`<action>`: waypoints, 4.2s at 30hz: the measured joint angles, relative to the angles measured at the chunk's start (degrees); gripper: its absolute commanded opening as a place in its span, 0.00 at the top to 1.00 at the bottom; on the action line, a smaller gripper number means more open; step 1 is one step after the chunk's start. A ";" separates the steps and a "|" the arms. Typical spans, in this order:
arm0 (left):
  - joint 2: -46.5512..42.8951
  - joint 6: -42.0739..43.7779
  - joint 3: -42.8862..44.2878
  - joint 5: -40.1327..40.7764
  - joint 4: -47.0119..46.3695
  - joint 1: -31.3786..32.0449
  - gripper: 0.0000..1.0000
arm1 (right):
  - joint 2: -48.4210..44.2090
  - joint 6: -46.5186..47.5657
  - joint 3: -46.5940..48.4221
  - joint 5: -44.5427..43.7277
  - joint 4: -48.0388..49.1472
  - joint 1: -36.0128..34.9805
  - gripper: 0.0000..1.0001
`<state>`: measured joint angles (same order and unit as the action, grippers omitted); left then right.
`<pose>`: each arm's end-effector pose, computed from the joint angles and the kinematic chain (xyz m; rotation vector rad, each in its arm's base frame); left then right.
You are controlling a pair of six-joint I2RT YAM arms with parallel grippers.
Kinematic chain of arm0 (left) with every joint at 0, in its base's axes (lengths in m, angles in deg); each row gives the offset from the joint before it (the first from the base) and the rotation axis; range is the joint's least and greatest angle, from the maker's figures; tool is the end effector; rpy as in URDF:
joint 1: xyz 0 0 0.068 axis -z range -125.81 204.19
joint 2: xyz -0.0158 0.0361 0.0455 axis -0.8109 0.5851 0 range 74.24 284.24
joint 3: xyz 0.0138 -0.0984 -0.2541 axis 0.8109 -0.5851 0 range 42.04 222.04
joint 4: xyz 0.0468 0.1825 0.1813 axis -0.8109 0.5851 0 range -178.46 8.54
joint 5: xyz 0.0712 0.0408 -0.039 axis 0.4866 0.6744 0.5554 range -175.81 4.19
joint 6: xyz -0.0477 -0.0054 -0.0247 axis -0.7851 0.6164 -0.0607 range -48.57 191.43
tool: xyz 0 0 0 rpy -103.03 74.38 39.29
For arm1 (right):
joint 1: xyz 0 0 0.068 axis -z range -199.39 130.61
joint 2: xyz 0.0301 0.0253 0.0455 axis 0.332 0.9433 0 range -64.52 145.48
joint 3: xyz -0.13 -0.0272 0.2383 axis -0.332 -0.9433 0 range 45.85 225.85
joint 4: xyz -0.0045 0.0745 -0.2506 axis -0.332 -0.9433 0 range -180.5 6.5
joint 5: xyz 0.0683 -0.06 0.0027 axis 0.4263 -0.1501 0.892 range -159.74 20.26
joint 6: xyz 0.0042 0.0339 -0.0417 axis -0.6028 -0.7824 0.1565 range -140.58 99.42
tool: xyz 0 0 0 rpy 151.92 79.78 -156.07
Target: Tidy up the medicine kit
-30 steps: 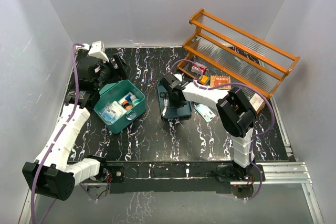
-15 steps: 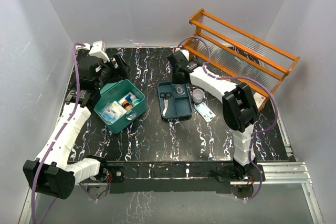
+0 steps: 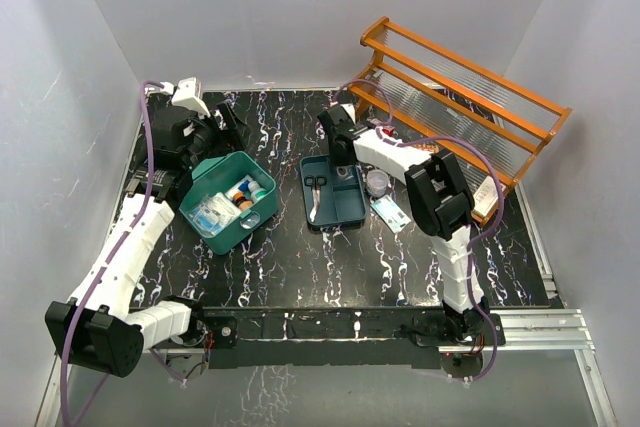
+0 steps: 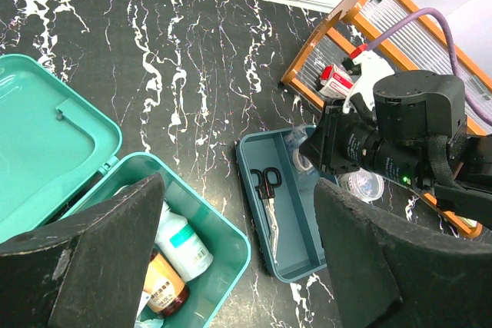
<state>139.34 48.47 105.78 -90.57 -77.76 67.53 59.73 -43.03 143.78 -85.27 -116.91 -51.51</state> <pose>0.2545 -0.0633 0.3842 -0.0911 1.8093 -0.5278 0.4027 0.2414 0.1834 -0.1212 2.5510 0.0073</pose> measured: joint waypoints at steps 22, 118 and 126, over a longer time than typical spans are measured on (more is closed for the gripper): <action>0.02 -0.02 0.00 -0.02 0.02 0.00 0.23 | 1.99 0.94 2.95 -0.35 -0.52 1.09 0.80; -0.76 -1.09 -1.75 -1.40 -1.27 0.00 0.22 | -30.36 -4.31 -41.88 5.55 0.37 8.98 0.66; -0.76 -1.09 -1.75 -1.46 -1.27 0.00 0.22 | -28.24 -3.48 -41.38 5.62 0.72 8.98 0.95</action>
<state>138.57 47.38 104.04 -92.03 -79.03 67.53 31.49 -46.51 102.41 -79.65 -116.19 -42.53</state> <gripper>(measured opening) 0.774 0.153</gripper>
